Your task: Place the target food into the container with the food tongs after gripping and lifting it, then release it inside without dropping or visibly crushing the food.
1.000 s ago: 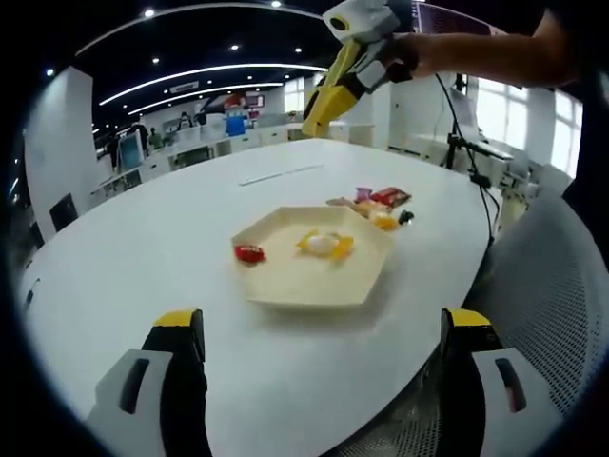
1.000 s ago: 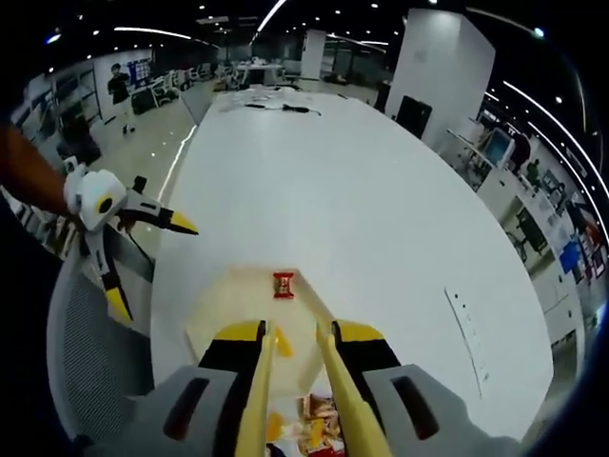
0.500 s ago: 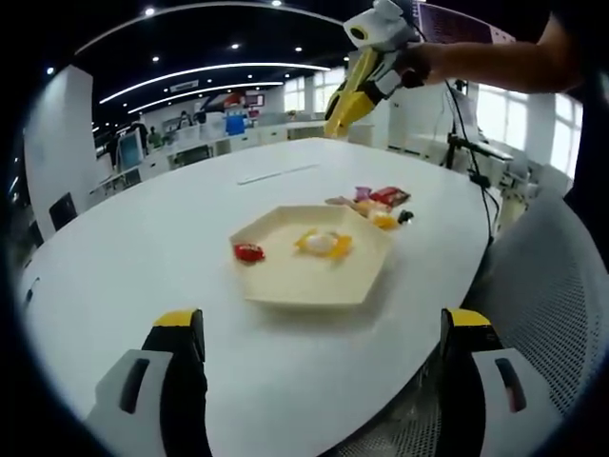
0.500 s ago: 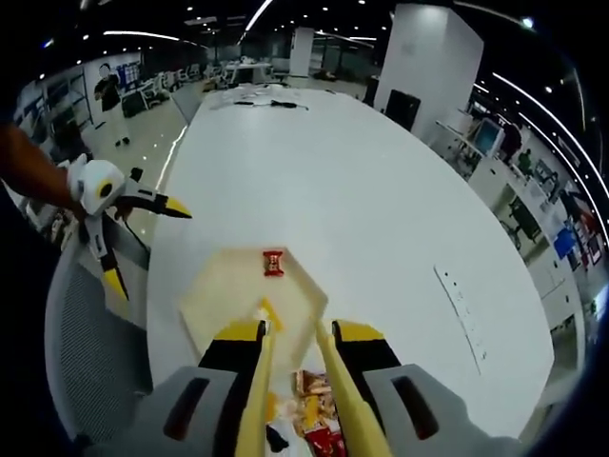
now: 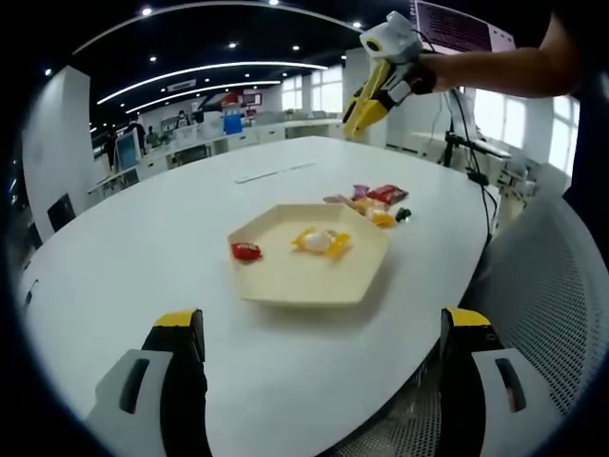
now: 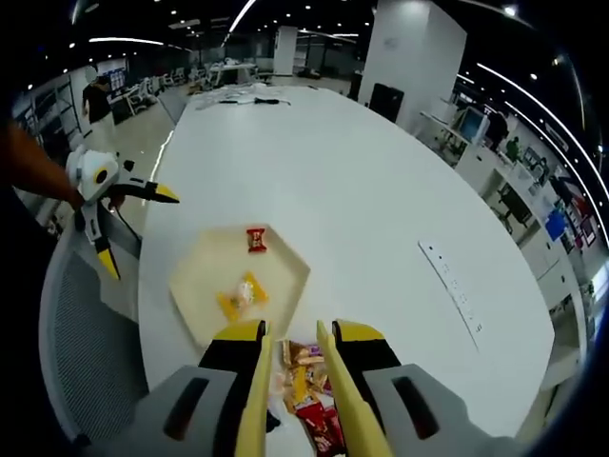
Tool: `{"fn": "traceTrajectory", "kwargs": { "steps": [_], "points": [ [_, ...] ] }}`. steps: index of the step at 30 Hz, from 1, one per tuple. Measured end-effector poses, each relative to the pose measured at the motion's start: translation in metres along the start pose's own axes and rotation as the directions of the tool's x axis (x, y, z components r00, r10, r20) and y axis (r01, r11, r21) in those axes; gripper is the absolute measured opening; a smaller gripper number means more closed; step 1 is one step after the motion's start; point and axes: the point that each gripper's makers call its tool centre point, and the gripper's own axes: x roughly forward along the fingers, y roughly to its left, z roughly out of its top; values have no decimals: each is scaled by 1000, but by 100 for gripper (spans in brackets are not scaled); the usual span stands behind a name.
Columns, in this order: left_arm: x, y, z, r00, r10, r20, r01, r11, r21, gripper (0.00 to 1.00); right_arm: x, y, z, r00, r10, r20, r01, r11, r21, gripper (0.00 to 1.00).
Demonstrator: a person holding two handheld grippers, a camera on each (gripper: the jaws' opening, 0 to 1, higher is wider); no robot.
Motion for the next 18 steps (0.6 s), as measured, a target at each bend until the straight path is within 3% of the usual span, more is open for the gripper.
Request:
{"fn": "traceTrajectory", "kwargs": {
  "steps": [13,18],
  "points": [
    [1,0,-1,1000,-5,-7,5,1000,-3,100,-14,-6,-22,1000,-20,-2,20,999,34,27],
    [1,0,-2,1000,-7,-9,7,1000,-4,100,-13,-4,-29,1000,-16,-15,17,1000,9,27]
  ]
}}
